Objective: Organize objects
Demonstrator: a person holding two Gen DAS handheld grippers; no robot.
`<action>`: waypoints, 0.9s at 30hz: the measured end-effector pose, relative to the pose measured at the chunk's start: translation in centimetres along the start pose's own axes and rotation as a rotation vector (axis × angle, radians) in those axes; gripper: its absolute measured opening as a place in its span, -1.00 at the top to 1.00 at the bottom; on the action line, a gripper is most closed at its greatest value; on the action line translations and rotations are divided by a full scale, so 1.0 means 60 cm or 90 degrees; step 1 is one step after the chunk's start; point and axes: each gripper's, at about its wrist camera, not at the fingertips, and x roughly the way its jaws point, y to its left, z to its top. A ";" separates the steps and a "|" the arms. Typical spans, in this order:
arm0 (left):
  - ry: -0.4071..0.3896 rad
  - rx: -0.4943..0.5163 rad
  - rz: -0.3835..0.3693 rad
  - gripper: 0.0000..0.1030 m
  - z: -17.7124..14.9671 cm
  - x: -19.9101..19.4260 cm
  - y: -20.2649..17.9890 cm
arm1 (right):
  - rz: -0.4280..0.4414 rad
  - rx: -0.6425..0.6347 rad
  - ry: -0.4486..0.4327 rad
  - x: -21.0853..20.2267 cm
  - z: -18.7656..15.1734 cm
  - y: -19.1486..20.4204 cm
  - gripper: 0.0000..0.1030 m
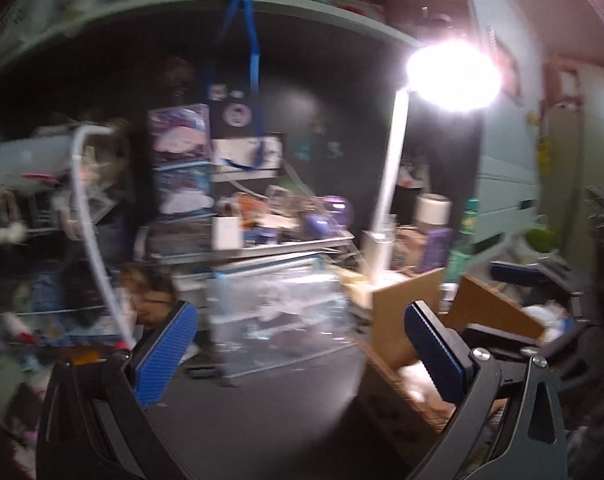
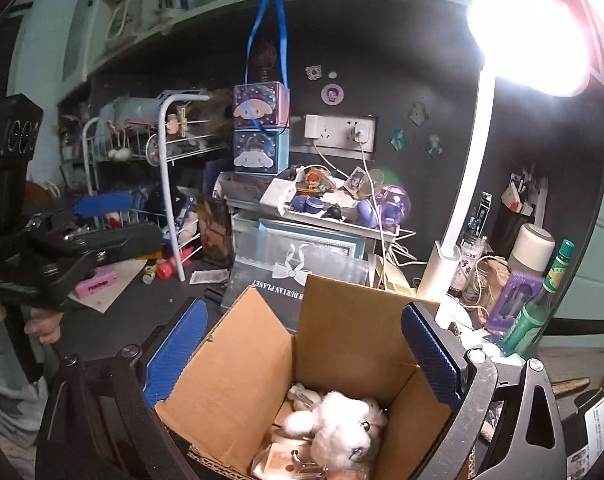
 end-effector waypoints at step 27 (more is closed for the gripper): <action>0.017 -0.004 -0.020 -0.99 -0.014 -0.008 0.014 | 0.034 0.043 0.013 0.007 -0.016 -0.001 -0.90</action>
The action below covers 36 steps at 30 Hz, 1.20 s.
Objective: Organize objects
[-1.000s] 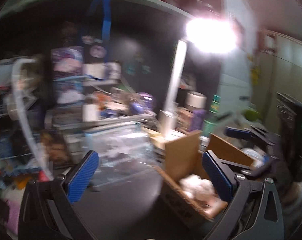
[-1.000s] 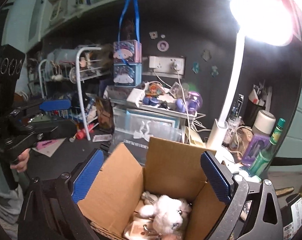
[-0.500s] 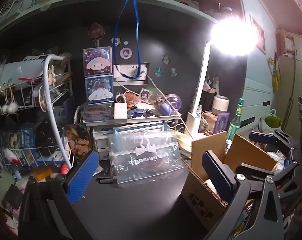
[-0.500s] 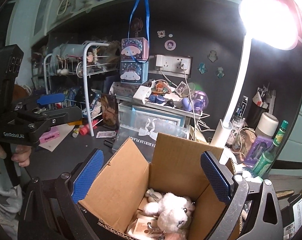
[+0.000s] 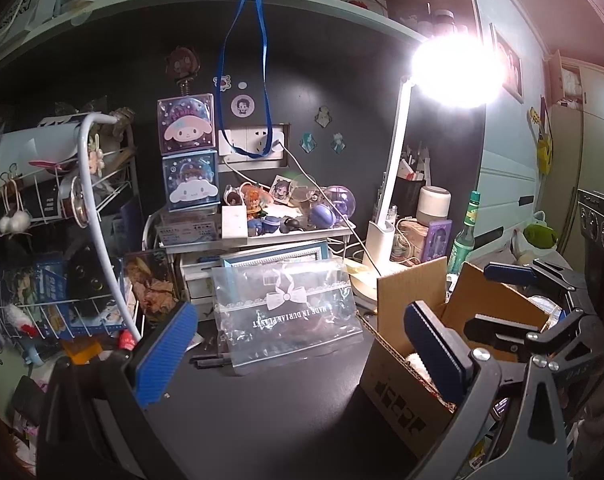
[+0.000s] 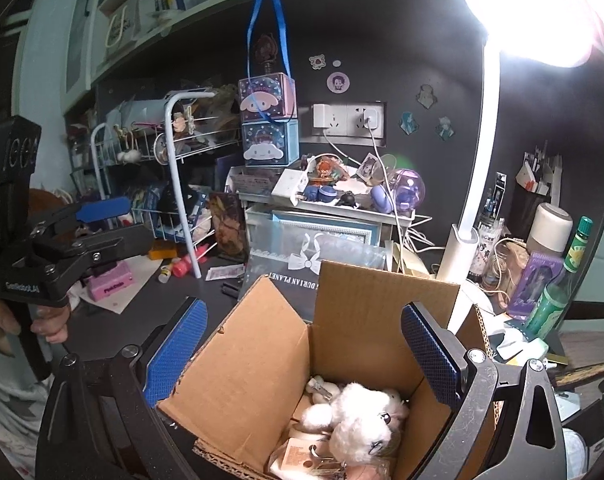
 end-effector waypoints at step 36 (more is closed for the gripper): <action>0.019 0.004 0.003 -0.99 -0.011 0.016 0.004 | 0.015 0.018 0.023 0.020 -0.006 -0.009 -0.90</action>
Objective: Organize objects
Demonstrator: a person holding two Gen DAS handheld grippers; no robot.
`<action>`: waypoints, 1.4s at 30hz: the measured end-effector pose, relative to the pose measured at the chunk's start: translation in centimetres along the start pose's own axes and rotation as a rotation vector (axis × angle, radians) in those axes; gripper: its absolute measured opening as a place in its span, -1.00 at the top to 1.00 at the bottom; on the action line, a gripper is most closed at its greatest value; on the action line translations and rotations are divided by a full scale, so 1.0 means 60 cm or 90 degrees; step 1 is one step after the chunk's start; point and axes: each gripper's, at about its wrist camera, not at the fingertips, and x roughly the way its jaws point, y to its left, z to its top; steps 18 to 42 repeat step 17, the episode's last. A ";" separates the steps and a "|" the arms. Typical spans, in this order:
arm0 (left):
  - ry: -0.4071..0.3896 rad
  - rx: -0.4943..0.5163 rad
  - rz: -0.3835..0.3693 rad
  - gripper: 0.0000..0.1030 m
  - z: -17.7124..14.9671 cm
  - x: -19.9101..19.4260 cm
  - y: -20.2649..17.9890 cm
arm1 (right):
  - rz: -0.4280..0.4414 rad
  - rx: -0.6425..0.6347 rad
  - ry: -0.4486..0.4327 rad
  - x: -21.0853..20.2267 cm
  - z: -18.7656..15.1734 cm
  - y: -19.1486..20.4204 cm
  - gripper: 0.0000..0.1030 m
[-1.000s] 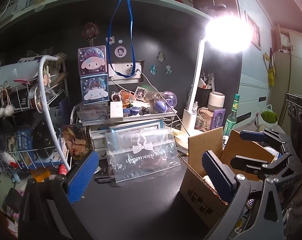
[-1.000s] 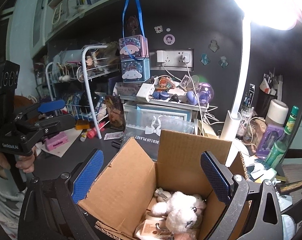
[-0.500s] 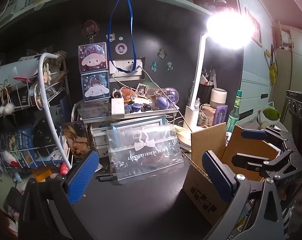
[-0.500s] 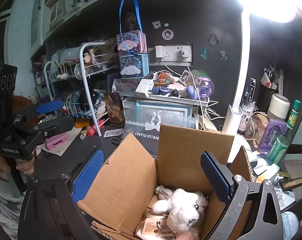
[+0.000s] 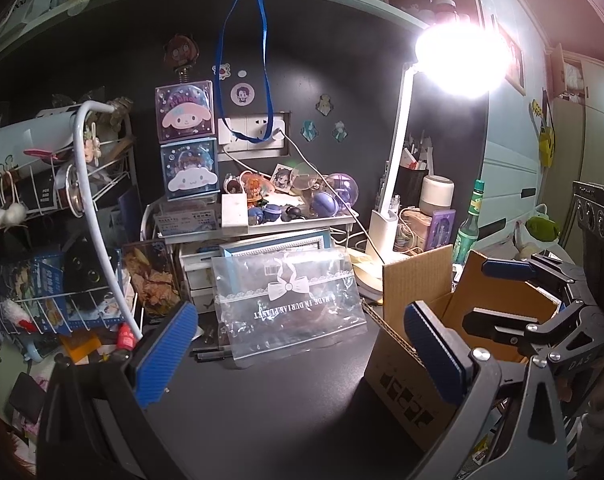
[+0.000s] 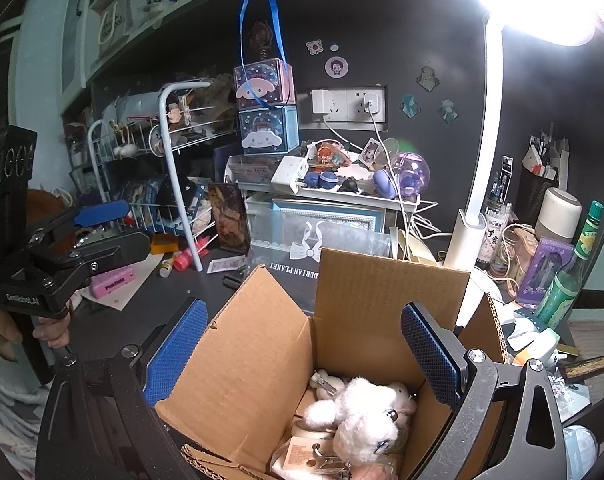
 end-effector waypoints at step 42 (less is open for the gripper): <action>0.008 0.002 -0.010 -0.99 -0.006 0.003 -0.001 | 0.001 -0.002 0.004 0.003 0.001 -0.004 -0.90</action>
